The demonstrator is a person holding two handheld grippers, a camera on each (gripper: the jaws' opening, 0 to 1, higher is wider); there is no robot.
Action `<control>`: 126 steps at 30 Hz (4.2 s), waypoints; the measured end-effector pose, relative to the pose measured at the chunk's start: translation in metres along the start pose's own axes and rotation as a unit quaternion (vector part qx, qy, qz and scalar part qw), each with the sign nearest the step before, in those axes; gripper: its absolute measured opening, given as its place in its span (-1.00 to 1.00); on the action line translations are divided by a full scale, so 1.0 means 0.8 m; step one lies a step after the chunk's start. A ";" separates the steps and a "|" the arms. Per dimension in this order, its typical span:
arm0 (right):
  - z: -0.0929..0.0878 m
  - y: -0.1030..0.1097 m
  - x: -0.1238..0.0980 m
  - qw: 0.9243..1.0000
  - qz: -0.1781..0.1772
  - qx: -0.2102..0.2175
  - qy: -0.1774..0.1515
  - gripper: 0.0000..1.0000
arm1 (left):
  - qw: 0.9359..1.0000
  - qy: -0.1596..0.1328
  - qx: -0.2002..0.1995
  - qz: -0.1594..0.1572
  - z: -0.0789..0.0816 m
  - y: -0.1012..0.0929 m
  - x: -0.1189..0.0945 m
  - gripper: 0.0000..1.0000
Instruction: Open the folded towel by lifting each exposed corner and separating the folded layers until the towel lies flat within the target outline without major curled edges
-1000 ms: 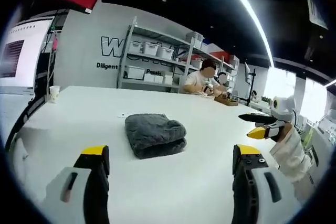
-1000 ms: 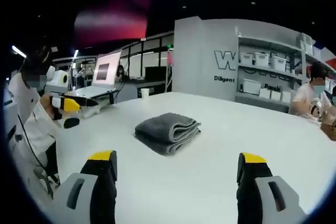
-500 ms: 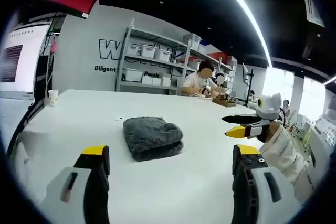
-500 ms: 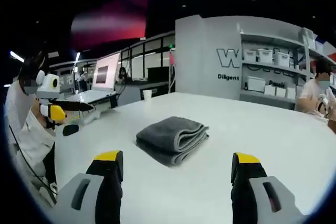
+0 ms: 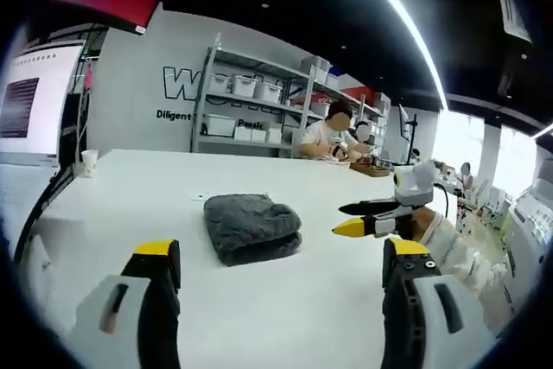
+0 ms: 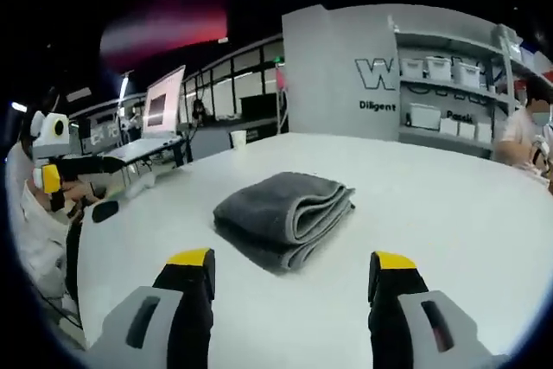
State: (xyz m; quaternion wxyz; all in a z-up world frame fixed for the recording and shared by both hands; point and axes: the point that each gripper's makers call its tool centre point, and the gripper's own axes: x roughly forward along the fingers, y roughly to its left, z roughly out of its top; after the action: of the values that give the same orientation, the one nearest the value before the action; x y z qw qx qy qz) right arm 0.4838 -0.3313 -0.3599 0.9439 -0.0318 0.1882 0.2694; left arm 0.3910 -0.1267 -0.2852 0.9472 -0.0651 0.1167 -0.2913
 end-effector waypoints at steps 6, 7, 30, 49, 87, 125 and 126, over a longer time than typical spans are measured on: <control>-0.014 -0.005 0.037 1.000 0.008 0.026 0.015 0.32 | 1.000 -0.004 0.003 -0.004 0.003 -0.003 -0.001 0.92; -0.016 -0.006 0.041 0.999 0.008 0.028 0.017 0.32 | 1.000 -0.002 0.004 -0.004 0.002 -0.003 -0.001 0.92; -0.037 -0.010 0.100 0.998 0.027 0.064 0.006 -0.22 | 1.000 0.013 0.012 0.015 -0.005 0.007 -0.005 0.90; -0.043 0.014 0.102 0.989 0.072 0.125 -0.036 -0.99 | 0.999 0.030 0.018 -0.007 -0.012 -0.013 0.019 0.88; -0.039 -0.014 0.110 0.994 -0.003 0.102 -0.046 -1.00 | 0.998 0.049 0.024 -0.030 -0.025 -0.031 0.033 0.84; -0.040 -0.047 0.103 0.992 -0.047 0.109 -0.049 -1.00 | 0.998 0.057 0.016 -0.038 -0.031 -0.032 0.036 0.86; -0.040 -0.048 0.103 0.992 -0.048 0.108 -0.049 -1.00 | 0.998 0.057 0.016 -0.038 -0.031 -0.032 0.037 0.85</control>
State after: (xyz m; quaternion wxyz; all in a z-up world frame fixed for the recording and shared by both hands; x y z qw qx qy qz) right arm 0.5573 -0.3284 -0.4219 0.9618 0.0745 0.1681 0.2030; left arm 0.3946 -0.1654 -0.3096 0.9283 -0.0374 0.1634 -0.3319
